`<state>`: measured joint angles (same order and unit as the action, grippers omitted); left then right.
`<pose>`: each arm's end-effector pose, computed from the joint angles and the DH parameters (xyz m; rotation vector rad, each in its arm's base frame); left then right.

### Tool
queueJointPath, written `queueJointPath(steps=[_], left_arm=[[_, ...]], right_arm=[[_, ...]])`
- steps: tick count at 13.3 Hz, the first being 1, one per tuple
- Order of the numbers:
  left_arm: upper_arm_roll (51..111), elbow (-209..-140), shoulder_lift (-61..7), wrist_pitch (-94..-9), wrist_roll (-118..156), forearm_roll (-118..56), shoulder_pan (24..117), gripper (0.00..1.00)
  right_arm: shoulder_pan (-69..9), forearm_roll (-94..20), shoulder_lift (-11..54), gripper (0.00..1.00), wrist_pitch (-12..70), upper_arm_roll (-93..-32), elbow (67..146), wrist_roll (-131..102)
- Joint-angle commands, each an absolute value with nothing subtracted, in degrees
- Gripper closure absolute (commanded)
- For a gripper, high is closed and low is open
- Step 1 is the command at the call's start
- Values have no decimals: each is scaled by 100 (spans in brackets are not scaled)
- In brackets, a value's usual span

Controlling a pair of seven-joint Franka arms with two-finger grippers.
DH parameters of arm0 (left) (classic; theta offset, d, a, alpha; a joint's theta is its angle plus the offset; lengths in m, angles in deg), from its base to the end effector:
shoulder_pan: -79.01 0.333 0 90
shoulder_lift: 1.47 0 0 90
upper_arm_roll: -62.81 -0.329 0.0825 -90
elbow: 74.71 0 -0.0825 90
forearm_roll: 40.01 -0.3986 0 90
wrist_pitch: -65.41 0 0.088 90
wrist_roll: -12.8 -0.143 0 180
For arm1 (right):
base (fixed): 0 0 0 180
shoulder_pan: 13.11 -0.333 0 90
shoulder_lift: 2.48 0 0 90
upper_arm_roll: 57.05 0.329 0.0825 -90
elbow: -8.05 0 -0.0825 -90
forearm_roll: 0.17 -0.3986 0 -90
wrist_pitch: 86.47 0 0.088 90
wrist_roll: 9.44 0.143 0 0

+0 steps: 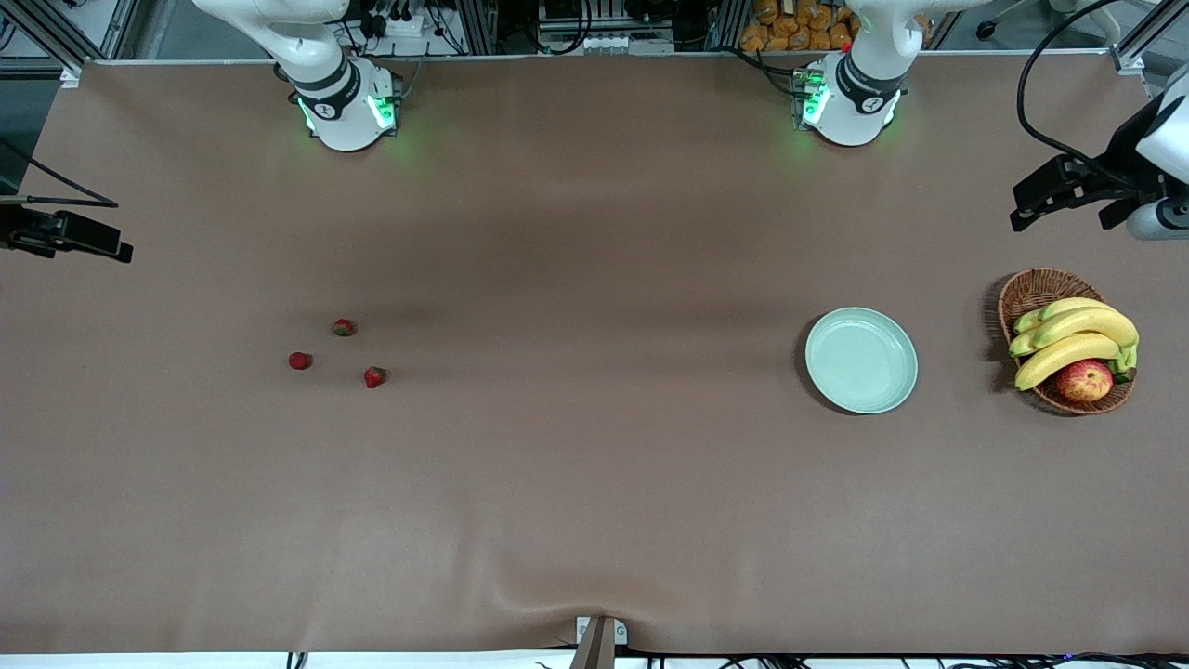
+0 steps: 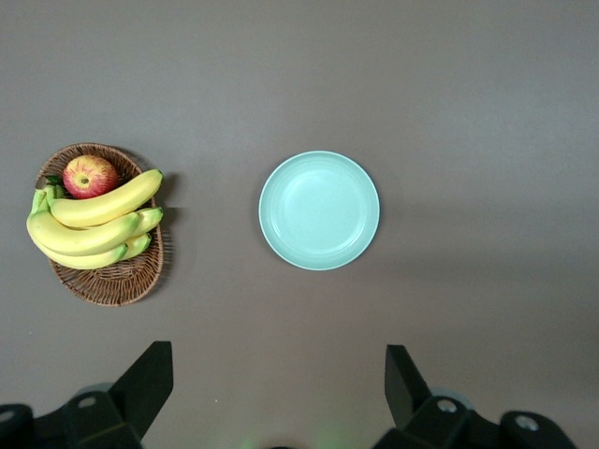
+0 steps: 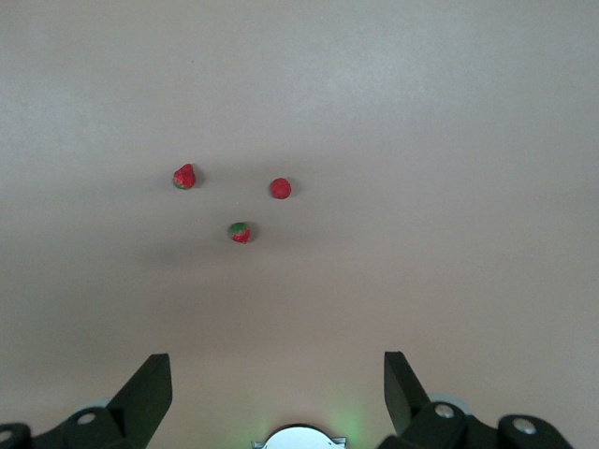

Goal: Collect all strawberries into plate
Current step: 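Reach the right gripper toward the three red strawberries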

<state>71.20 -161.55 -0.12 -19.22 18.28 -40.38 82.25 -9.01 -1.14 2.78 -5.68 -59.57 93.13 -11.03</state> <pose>0.5493 -0.0495 0.6330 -3.1303 -0.0100 0.0224 0.5710 -0.0625 0.5776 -3.1033 0.1345 0.2572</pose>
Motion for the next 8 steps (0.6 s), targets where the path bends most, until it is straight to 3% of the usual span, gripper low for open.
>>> queueJointPath(steps=[1, 8], left_arm=[[7081, -16207, 125, -1800, 1869, -4001, 8148, 0], [7107, -16145, 28, -1703, 1895, -4028, 8165, 0]], right_arm=[[-1003, -17, 236, 0, -587, -6030, 9234, -1058], [-1108, -130, 411, 0, -413, -6021, 9295, -988]])
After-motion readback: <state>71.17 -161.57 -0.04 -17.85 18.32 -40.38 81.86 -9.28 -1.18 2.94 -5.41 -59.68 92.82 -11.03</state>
